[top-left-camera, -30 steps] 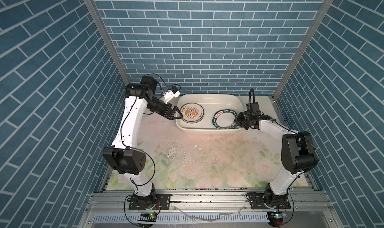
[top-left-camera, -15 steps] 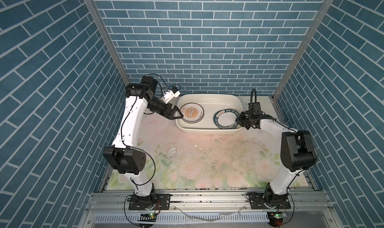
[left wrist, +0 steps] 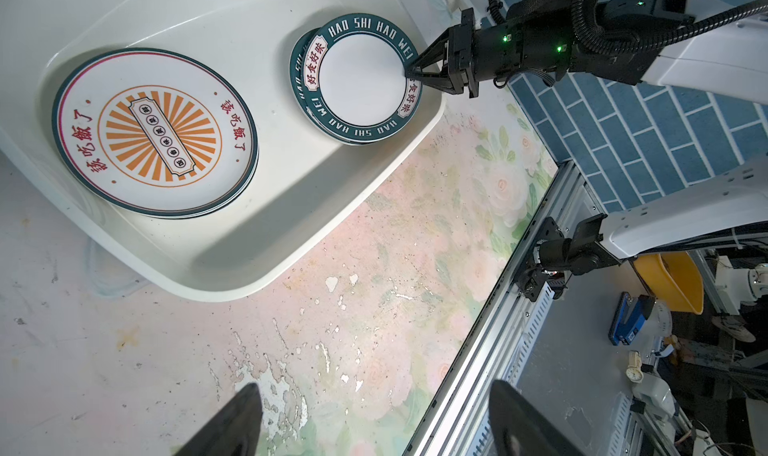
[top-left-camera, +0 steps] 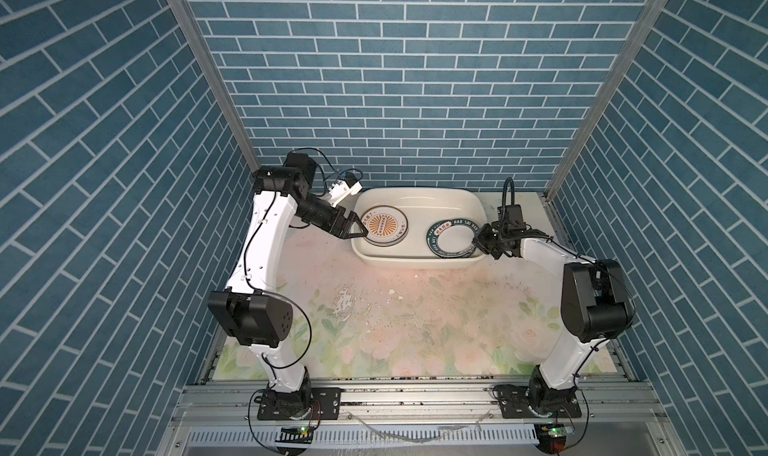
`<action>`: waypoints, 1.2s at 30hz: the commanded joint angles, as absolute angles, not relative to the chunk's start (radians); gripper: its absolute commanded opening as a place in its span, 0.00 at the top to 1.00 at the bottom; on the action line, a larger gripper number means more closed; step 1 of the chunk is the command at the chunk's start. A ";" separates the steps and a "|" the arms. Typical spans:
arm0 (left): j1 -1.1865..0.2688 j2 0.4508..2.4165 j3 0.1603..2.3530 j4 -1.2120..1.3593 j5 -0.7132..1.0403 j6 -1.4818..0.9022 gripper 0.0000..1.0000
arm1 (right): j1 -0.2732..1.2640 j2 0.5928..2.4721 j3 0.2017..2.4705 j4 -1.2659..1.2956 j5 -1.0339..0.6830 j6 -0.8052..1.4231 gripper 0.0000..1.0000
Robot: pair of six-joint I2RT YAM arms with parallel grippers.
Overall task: Place the plates into the plastic bin on the countertop
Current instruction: 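Lower the plate with the right gripper onto the green-rimmed plate in the bin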
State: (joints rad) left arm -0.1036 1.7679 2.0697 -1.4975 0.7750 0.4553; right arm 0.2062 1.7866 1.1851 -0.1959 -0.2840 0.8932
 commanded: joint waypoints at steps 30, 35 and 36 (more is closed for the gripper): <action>-0.109 1.776 2.075 -1.512 0.821 0.454 0.13 | 0.199 1.796 1.257 -0.317 -0.269 0.865 0.71; -0.109 1.778 2.073 -1.515 0.827 0.453 0.13 | 0.198 1.796 1.268 -0.344 -0.256 0.849 0.68; -0.109 1.779 2.075 -1.516 0.828 0.454 0.13 | 0.199 1.793 1.269 -0.346 -0.252 0.848 0.68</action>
